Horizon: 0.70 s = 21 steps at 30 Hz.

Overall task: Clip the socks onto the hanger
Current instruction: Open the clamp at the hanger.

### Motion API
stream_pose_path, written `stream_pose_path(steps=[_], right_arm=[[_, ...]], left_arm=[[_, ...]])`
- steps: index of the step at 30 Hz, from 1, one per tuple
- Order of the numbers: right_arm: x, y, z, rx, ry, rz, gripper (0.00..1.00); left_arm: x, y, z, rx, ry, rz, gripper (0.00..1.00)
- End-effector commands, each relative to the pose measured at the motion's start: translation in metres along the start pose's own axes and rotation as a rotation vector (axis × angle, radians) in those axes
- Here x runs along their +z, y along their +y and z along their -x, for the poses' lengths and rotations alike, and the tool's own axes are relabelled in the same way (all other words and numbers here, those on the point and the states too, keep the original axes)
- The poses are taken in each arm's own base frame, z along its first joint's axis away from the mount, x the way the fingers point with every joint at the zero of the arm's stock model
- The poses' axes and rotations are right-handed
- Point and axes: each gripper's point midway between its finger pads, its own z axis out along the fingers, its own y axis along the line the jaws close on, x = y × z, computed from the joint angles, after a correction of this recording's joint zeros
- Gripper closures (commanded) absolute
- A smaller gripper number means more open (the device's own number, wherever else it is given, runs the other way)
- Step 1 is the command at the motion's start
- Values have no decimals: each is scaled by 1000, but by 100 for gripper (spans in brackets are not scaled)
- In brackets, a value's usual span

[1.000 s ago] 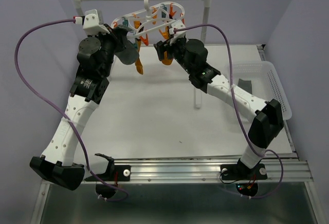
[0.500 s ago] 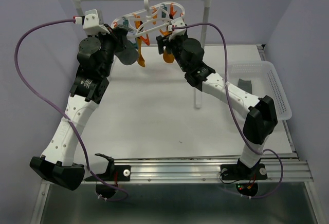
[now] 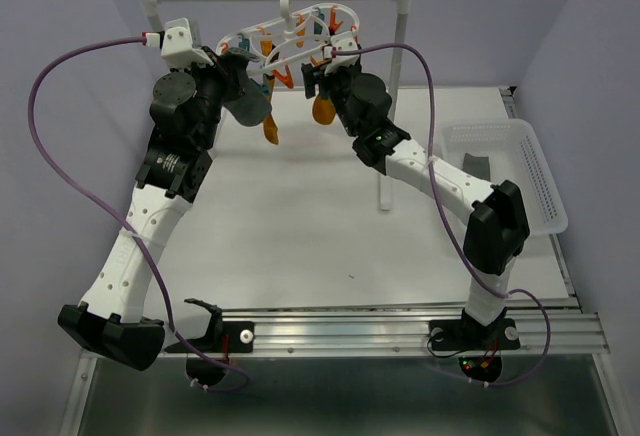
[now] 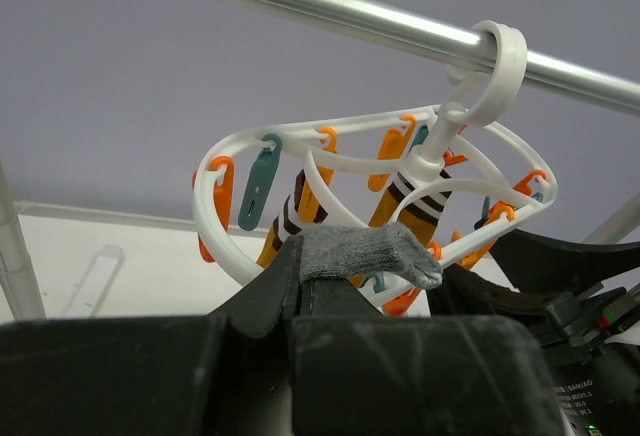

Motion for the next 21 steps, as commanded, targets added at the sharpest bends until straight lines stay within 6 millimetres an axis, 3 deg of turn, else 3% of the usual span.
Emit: stream_pose_path(steps=[1,21], right_arm=[[8,-6,43,36,-125,-44,25],[7,-9,55,46,-148,-55,42]], left_arm=[[-2,-3,26,-9,-81,-4,100],[0,0,23,4,-80,6,100]])
